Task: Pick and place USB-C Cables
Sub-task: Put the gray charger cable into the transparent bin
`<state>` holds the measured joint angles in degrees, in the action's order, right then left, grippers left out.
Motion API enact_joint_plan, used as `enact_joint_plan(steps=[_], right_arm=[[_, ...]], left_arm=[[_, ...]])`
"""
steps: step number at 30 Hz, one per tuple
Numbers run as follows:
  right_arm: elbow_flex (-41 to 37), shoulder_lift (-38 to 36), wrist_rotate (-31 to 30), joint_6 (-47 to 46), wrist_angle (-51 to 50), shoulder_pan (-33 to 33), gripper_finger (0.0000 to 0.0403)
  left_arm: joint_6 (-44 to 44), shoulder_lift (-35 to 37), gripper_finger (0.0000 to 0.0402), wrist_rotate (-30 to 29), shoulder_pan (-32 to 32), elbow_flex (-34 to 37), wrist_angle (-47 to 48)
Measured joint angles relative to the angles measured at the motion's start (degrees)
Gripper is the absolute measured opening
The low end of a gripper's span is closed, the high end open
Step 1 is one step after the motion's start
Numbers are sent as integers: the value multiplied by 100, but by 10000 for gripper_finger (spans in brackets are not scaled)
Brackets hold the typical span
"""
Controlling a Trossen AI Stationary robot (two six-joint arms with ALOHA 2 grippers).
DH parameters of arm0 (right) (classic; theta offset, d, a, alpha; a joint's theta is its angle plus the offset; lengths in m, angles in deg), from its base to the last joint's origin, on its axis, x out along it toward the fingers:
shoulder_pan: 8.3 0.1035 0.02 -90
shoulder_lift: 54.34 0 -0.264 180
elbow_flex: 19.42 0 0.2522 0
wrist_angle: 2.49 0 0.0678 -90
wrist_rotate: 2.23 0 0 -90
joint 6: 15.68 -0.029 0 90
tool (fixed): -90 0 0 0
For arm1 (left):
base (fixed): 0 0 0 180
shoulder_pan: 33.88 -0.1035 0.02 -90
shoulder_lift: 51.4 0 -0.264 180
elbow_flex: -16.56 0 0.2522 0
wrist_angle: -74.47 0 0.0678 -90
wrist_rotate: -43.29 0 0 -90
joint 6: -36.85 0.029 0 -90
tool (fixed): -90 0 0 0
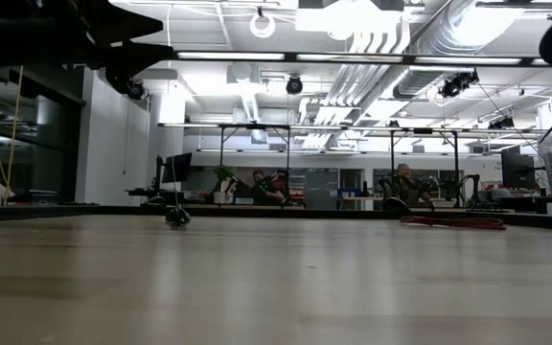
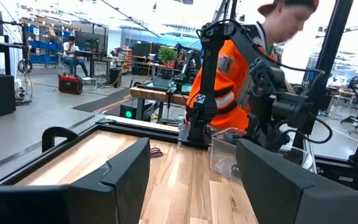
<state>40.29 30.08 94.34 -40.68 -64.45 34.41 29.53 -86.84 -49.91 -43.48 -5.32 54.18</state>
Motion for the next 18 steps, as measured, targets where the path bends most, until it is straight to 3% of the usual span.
enact_joint_plan(steps=[18], right_arm=[[-296, -9, -9, -257, 589, 0, 32]], left_arm=[[0, 0, 218, 0, -1, 0, -1]])
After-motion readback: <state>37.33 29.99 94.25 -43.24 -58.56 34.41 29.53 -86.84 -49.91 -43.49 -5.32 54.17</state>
